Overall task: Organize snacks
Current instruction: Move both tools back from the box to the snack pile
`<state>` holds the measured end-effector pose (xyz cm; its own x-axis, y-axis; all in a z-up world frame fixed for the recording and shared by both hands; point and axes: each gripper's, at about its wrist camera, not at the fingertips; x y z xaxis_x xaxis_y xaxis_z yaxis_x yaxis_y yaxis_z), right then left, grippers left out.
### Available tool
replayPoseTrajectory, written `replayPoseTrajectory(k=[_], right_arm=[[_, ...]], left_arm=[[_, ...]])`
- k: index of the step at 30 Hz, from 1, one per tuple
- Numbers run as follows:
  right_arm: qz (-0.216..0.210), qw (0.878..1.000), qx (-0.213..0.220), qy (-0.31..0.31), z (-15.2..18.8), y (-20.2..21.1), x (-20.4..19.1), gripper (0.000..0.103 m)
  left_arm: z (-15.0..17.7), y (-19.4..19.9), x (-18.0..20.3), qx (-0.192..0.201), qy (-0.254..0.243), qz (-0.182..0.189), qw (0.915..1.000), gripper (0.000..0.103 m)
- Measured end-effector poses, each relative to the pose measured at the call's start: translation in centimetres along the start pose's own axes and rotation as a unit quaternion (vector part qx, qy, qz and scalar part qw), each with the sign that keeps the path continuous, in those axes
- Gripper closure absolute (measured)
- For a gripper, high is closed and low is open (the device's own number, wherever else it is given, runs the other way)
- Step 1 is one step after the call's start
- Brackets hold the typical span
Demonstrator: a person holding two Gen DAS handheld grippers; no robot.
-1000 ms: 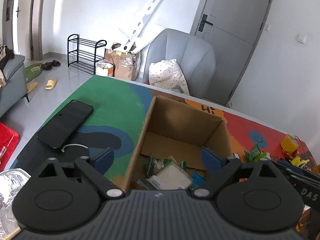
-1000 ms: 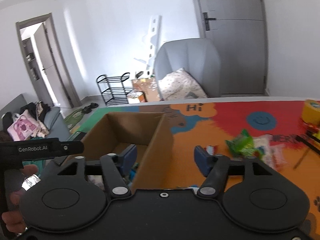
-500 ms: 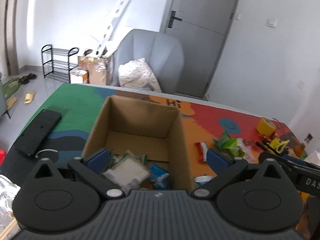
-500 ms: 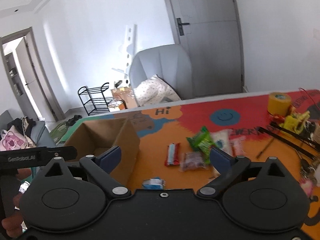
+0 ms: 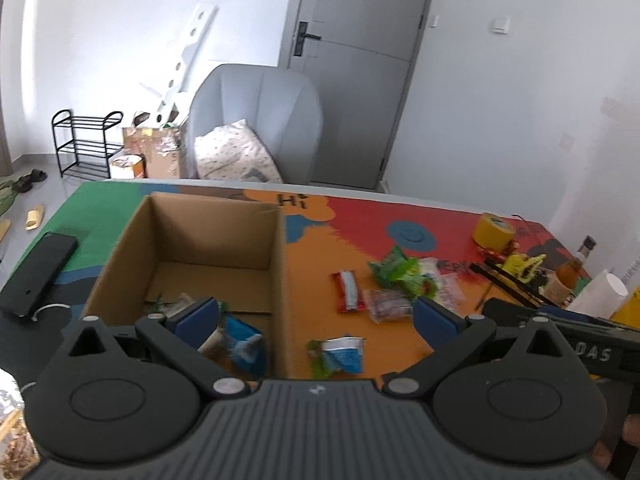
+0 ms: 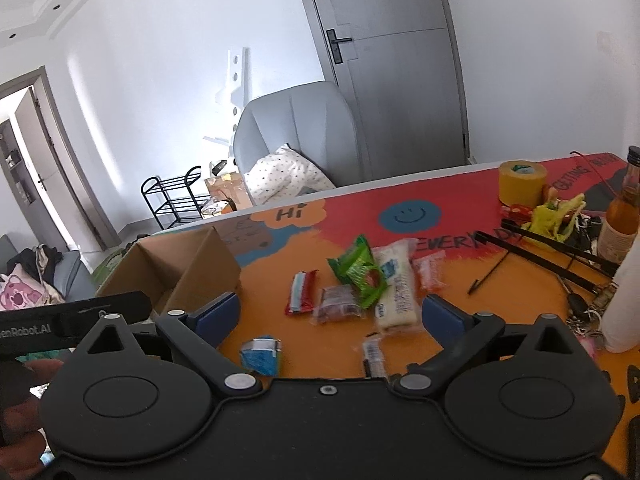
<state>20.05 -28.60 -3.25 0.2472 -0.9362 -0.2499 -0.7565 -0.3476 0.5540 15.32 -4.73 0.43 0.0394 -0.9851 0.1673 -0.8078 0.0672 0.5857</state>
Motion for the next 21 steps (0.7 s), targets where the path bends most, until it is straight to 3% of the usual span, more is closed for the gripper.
replayPoseTrajectory(k=[6,21], right_arm=[[-0.001,1.000,-0.002,-0.013,0.5,0.1,2.1,0.007],[-0.011,0.998,-0.030,-0.047,2.4,-1.1,7.4,0.026]], left_arm=[[0.9,-0.6,2.4,0.003,-0.009,0.011,0.9999,0.002],[4.6,-4.1,7.0,-0.014,-0.027,0.008,0.9995,0.013]])
Point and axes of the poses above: each gripper's, at about its wrist camera, not at the fingertips, and y roughly against the way its jaws point, x to its right, z to its underside
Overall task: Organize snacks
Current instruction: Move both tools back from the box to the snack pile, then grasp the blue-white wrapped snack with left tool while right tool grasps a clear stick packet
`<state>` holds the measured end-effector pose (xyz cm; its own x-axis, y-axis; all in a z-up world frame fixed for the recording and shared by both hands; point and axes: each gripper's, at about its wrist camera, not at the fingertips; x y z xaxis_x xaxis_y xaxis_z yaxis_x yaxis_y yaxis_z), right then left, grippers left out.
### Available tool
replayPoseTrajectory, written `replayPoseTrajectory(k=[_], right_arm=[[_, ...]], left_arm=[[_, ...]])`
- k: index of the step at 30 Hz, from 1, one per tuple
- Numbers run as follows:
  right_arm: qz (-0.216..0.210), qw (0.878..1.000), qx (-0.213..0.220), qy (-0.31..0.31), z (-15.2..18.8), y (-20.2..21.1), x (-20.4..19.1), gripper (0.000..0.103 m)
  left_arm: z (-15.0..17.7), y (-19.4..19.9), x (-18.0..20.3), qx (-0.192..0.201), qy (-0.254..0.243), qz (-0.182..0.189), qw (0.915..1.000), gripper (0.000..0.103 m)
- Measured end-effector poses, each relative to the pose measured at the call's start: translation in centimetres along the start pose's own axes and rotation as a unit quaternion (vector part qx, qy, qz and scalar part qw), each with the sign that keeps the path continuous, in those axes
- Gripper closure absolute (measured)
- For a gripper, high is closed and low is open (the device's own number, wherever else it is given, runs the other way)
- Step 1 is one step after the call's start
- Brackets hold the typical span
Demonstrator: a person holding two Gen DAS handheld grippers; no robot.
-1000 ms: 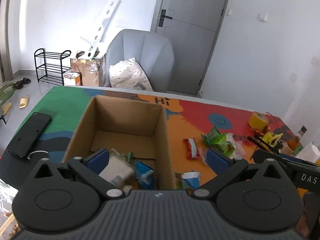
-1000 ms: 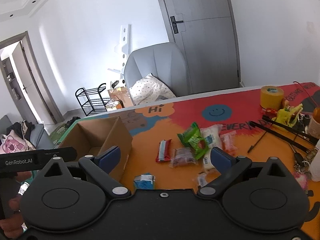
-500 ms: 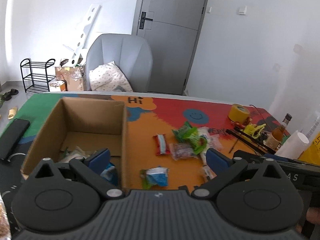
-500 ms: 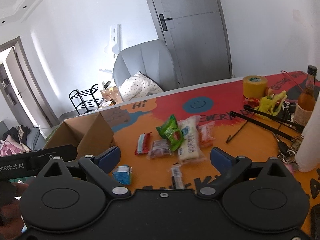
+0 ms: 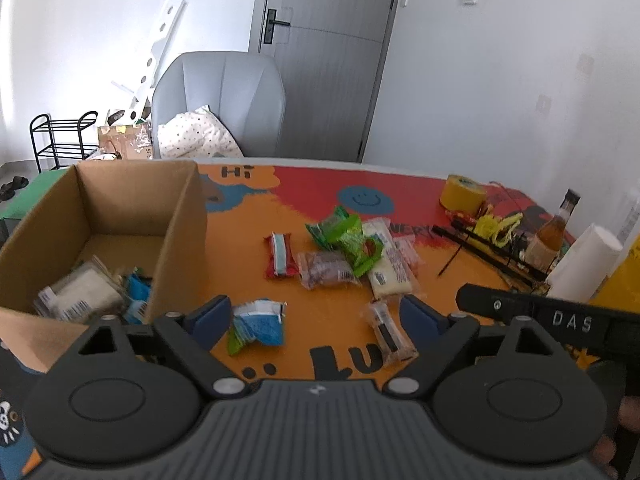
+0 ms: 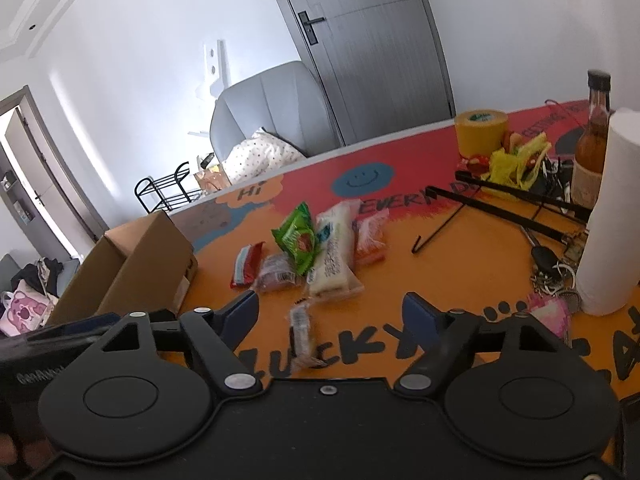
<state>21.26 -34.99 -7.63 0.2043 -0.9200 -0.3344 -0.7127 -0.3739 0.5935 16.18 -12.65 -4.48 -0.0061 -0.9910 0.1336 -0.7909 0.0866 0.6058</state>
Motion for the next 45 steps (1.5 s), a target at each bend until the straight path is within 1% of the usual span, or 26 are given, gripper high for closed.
replayPoseTrajectory(k=[3,6,9,11,12,18,20,24,27,31,32,33,36,38,39,41,43,45], right_arm=[[-0.003,1.000,-0.009,-0.002,0.3,-0.6,0.3,0.029],[-0.007,1.000,-0.020,0.000,0.5,-1.4,0.5,0.033],[-0.010,1.000,-0.028,-0.001,0.7,-2.3,0.6,0.036],[-0.015,0.999,-0.034,-0.003,0.7,-2.9,0.7,0.041],[-0.017,0.999,-0.038,-0.003,0.7,-3.2,0.7,0.042],[-0.030,0.998,-0.059,0.006,1.0,-5.2,0.2,0.050],[-0.028,0.997,-0.066,0.016,1.1,-5.8,-0.1,0.055],[-0.030,0.996,-0.079,0.016,1.4,-6.8,-0.1,0.058],[-0.031,0.996,-0.082,0.022,1.5,-7.2,-0.3,0.063],[-0.026,0.996,-0.083,0.035,1.4,-7.4,-0.6,0.073],[-0.026,0.996,-0.083,0.036,1.4,-7.3,-0.5,0.075],[-0.024,0.996,-0.082,0.037,1.4,-7.2,-0.5,0.076],[-0.009,0.996,-0.080,0.038,1.3,-6.8,-0.3,0.077],[-0.003,0.996,-0.080,0.036,1.2,-6.6,-0.3,0.076],[-0.002,0.996,-0.080,0.036,1.2,-6.5,-0.4,0.076],[-0.003,0.996,-0.079,0.036,1.1,-6.5,-0.7,0.071],[0.000,0.996,-0.076,0.045,1.1,-6.7,-1.3,0.070],[0.003,0.995,-0.085,0.048,1.4,-7.4,-1.7,0.070]], left_arm=[[0.8,-1.1,0.2,-0.012,0.003,-0.007,0.9999,0.015],[1.3,-2.0,0.1,-0.015,0.006,-0.020,0.9997,0.020],[1.5,-2.9,-0.1,-0.017,0.005,-0.033,0.9993,0.026],[1.6,-3.7,-0.2,-0.021,0.010,-0.040,0.9989,0.031],[1.7,-4.0,-0.3,-0.022,0.012,-0.045,0.9987,0.032],[2.4,-5.3,-0.5,-0.013,0.022,-0.075,0.9969,0.038],[2.5,-5.6,-0.5,-0.009,0.025,-0.084,0.9961,0.039],[2.6,-6.4,-0.5,0.000,0.029,-0.102,0.9944,0.039],[2.7,-7.1,-0.6,0.000,0.030,-0.106,0.9939,0.039],[2.7,-8.0,-0.7,-0.002,0.031,-0.110,0.9935,0.039],[2.7,-8.3,-0.7,-0.003,0.032,-0.109,0.9935,0.040],[2.8,-8.5,-0.7,-0.003,0.032,-0.110,0.9935,0.042],[2.8,-8.7,-0.9,-0.002,0.037,-0.109,0.9933,0.050],[2.8,-8.7,-1.1,-0.001,0.040,-0.107,0.9935,0.059],[2.8,-8.6,-1.2,-0.001,0.042,-0.104,0.9937,0.059],[2.7,-8.5,-1.3,-0.002,0.044,-0.099,0.9941,0.061],[2.7,-8.4,-1.4,-0.003,0.046,-0.090,0.9948,0.064],[2.7,-8.0,-1.5,-0.004,0.051,-0.081,0.9954,0.065]])
Point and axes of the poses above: each gripper's, at about its wrist camera, not at the fingertips, and y roughly against the way its jaws point, x to its right, z to its underside
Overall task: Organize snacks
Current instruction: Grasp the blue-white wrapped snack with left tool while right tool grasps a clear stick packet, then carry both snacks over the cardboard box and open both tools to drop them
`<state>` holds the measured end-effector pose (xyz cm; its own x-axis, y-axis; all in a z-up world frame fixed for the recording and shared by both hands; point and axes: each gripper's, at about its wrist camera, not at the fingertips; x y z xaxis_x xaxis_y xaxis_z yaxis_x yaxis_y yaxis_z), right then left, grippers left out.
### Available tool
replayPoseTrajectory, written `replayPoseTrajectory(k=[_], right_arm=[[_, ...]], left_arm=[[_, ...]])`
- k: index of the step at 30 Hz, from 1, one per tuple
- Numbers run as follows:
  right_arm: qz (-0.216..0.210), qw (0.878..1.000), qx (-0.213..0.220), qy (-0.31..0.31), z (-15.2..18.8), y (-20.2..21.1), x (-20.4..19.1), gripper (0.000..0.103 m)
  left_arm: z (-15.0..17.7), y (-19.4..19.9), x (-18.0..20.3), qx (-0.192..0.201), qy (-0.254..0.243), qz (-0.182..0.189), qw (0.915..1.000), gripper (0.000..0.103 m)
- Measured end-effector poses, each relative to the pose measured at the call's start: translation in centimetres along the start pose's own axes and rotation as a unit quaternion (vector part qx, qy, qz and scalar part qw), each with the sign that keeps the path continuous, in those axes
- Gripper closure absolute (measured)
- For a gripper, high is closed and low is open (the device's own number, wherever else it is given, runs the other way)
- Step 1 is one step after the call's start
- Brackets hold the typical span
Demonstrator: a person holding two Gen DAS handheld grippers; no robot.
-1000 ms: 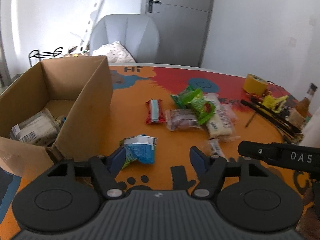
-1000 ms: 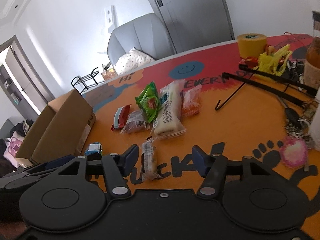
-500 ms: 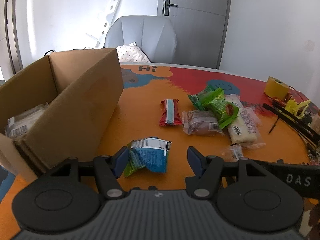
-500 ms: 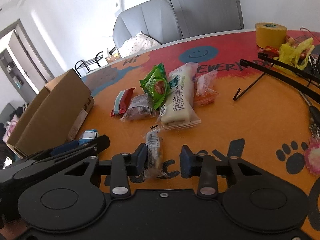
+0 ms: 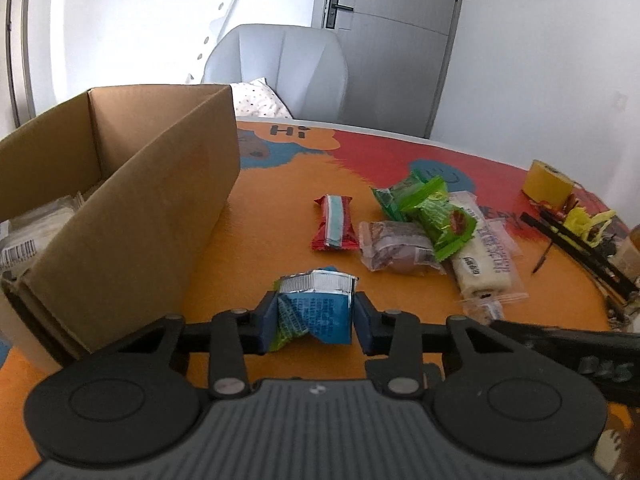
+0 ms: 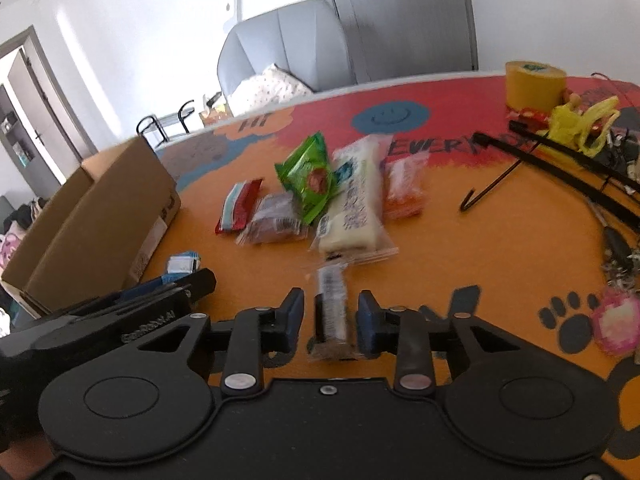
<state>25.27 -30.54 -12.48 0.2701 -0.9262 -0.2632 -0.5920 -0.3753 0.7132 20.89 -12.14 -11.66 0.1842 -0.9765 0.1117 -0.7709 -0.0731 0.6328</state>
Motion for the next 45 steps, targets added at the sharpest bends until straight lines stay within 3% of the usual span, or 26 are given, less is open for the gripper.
replayPoseTrajectory(k=[3,4,12,22,30,45], right_arm=[[0.020,1.000,-0.001,0.017,0.4,-0.3,-0.6,0.077],[0.030,0.999,-0.002,0.021,0.4,-0.3,-0.8,0.085],[0.022,1.000,0.009,0.001,0.9,1.7,-1.0,0.085],[0.014,0.998,0.059,-0.001,-0.2,5.1,-2.3,0.085],[0.003,0.996,0.087,0.005,-1.5,6.4,-4.4,0.085],[-0.008,0.993,0.110,0.033,-3.0,6.9,-9.7,0.085]], left_arm=[[0.1,0.3,-0.3,-0.006,0.004,0.011,0.9999,0.069],[0.1,0.4,-0.3,-0.008,0.005,0.014,0.9999,0.069],[0.2,1.8,-0.2,-0.007,0.000,0.040,0.9992,0.071],[-0.9,5.5,0.3,0.023,-0.011,0.074,0.9969,0.071],[-3.2,8.5,-1.1,0.048,-0.023,0.082,0.9952,0.071],[-6.1,10.8,-5.4,0.056,-0.021,0.078,0.9952,0.071]])
Point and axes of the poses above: each gripper's, at about its wrist camera, not at the fingertips, and y roughly against the way its jaws point, x to its right, z to its underside
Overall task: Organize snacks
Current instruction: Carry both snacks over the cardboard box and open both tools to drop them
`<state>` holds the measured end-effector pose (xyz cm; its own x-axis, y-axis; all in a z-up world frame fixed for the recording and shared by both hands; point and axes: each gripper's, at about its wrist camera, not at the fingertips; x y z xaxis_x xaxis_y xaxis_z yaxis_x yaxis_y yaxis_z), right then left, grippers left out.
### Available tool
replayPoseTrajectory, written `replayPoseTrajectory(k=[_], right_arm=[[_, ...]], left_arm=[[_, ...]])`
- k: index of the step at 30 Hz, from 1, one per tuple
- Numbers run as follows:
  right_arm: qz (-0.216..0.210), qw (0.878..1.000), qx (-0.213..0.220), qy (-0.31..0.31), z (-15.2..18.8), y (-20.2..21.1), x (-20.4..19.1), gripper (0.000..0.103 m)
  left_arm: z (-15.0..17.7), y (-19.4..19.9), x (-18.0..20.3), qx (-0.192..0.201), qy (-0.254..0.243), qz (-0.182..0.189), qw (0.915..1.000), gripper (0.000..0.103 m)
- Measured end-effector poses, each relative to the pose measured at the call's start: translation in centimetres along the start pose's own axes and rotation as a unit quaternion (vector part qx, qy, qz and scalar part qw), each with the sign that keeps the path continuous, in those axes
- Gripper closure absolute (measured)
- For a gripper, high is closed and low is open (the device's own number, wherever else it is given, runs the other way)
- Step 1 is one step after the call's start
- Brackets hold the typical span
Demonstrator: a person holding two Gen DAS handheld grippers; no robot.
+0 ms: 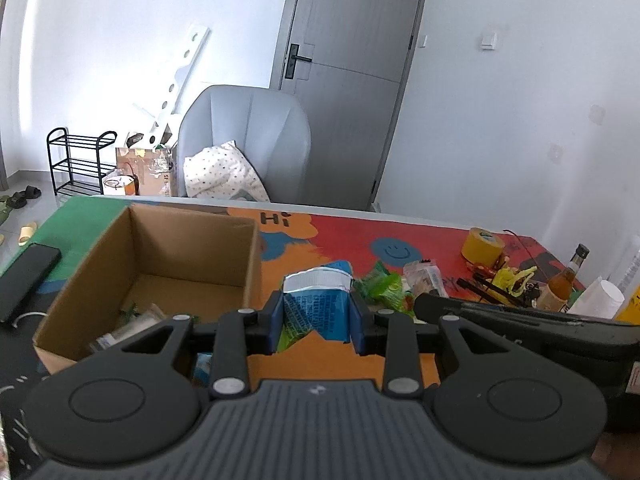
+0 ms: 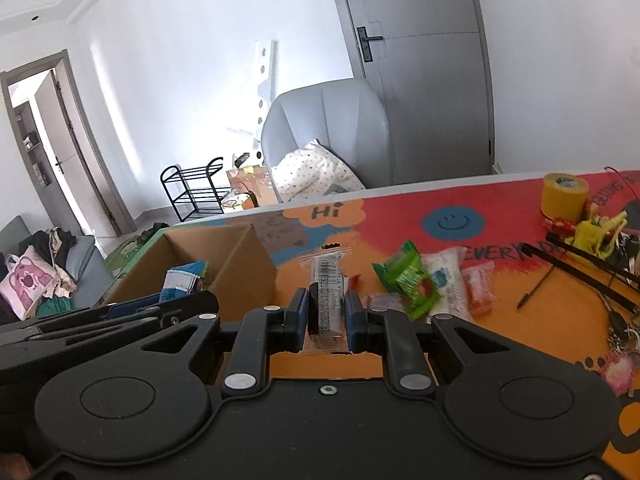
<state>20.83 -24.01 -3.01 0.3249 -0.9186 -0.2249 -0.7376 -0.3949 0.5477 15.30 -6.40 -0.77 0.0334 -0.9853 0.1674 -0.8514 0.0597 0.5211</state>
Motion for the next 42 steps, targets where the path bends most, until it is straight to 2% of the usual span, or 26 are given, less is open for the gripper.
replayPoseTrajectory(k=[18,30,33,38,42], right_arm=[[-0.014,1.000,-0.002,0.012,-0.9,-2.3,-5.3,0.085],[-0.037,0.999,-0.013,0.022,-1.2,-4.8,-7.8,0.085],[-0.042,0.999,-0.016,0.026,-1.4,-5.3,-8.4,0.085],[-0.052,0.998,-0.020,0.031,-1.5,-5.9,-9.0,0.085],[-0.062,0.997,-0.024,0.034,-1.6,-6.3,-9.5,0.085]], left_arm=[[-2.3,0.6,-6.9,0.002,0.021,-0.029,0.9994,0.071],[-3.2,-1.0,-11.3,-0.006,0.051,-0.058,0.9970,0.070],[-3.4,-1.5,-12.0,-0.010,0.060,-0.063,0.9962,0.066],[-3.3,-1.4,-12.6,-0.008,0.068,-0.073,0.9950,0.047],[-3.1,-0.9,-12.9,-0.006,0.077,-0.079,0.9939,0.044]])
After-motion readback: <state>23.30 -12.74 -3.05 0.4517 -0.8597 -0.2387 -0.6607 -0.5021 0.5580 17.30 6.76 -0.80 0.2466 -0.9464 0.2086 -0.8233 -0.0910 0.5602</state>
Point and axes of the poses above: each gripper's, at about its wrist camera, not at the fingertips, and y roughly against the way its jaws point, x to its right, z to its underside
